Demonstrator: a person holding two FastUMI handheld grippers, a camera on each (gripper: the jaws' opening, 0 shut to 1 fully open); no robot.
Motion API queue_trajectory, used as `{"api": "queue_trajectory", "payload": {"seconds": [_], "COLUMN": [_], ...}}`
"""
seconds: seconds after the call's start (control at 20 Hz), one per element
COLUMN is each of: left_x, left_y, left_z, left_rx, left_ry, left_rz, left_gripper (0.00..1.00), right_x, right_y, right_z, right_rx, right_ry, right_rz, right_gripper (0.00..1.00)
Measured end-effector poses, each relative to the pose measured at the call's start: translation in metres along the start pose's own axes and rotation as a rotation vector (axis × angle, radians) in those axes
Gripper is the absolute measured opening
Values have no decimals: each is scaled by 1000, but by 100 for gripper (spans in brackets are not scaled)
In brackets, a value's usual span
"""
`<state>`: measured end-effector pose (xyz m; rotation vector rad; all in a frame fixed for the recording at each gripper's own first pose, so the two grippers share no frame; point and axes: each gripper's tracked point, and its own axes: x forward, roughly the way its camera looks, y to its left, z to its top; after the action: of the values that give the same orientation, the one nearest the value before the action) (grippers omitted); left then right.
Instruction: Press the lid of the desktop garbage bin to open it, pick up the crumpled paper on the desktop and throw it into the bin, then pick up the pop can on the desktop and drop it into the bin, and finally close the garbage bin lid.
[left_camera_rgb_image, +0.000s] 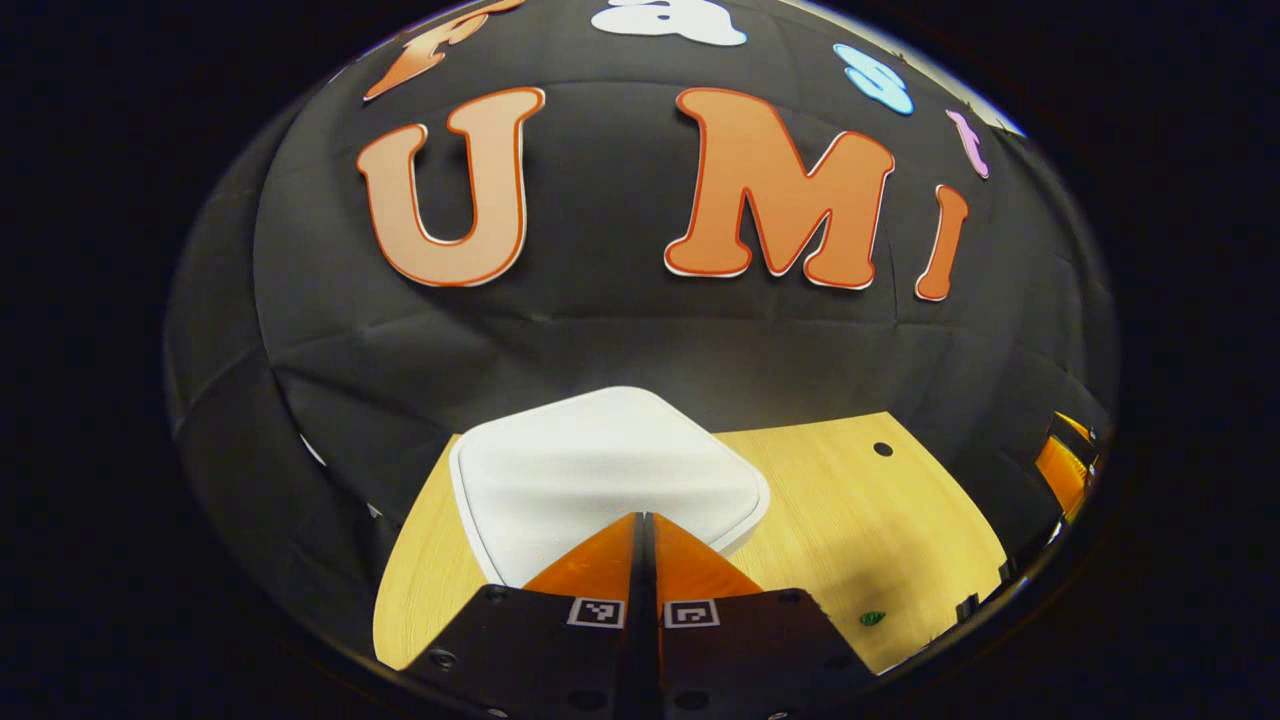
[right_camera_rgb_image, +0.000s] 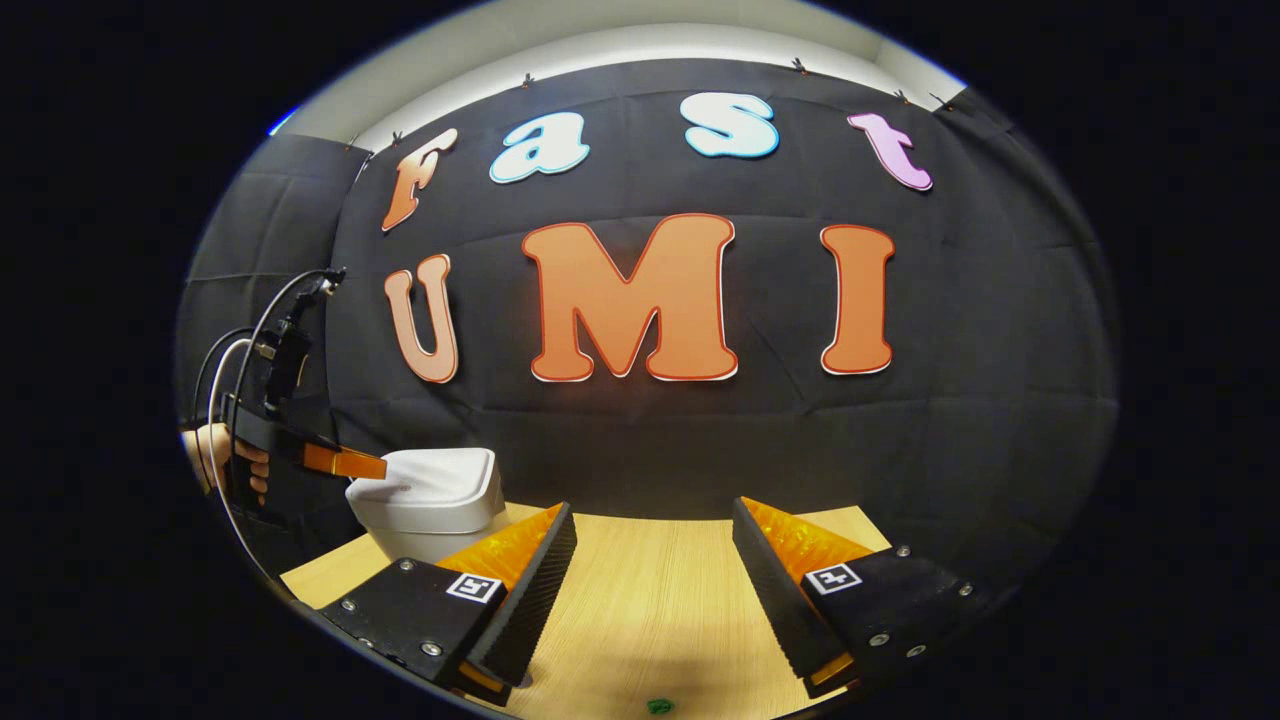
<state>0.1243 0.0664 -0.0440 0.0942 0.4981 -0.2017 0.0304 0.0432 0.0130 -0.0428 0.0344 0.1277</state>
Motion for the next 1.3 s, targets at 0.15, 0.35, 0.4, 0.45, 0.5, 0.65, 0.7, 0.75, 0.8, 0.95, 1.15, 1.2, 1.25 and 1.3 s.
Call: {"api": "queue_trajectory", "payload": {"seconds": [0.15,0.35,0.4,0.45,0.5,0.65,0.7,0.75,0.8,0.95,1.15,1.2,1.25,1.3], "left_x": [14,17,17,19,18,17,17,16,16,12,-31,-49,-61,-75], "left_y": [4,8,8,7,8,8,7,7,7,15,25,21,14,2], "left_z": [-10,-13,-11,-13,-19,-20,-21,-19,-20,-11,32,48,63,70], "left_rx": [-24,0,-3,-4,11,45,29,13,4,-26,-11,-4,0,11], "left_ry": [39,60,59,66,75,58,49,35,25,-36,-238,-317,-373,-400], "left_rz": [-5,3,9,14,15,7,4,3,3,73,187,187,178,170], "left_gripper": [0,0,0,0,0,0,1,1,1,1,1,1,0,0], "right_x": [2,4,4,4,5,5,4,2,1,0,-4,-4,-5,-6], "right_y": [2,0,0,1,1,4,5,5,6,3,-4,-5,-7,-7], "right_z": [-2,-6,-6,-7,-8,-15,-18,-18,-16,-8,-2,-1,-2,-3], "right_rx": [-7,-3,5,9,12,18,18,16,15,24,35,41,45,48], "right_ry": [8,19,22,25,25,43,51,53,50,33,13,14,14,16], "right_rz": [-2,-7,-6,-6,-6,-2,1,2,1,-3,-23,-27,-31,-32], "right_gripper": [94,94,94,95,94,94,94,94,94,94,94,94,94,94]}}
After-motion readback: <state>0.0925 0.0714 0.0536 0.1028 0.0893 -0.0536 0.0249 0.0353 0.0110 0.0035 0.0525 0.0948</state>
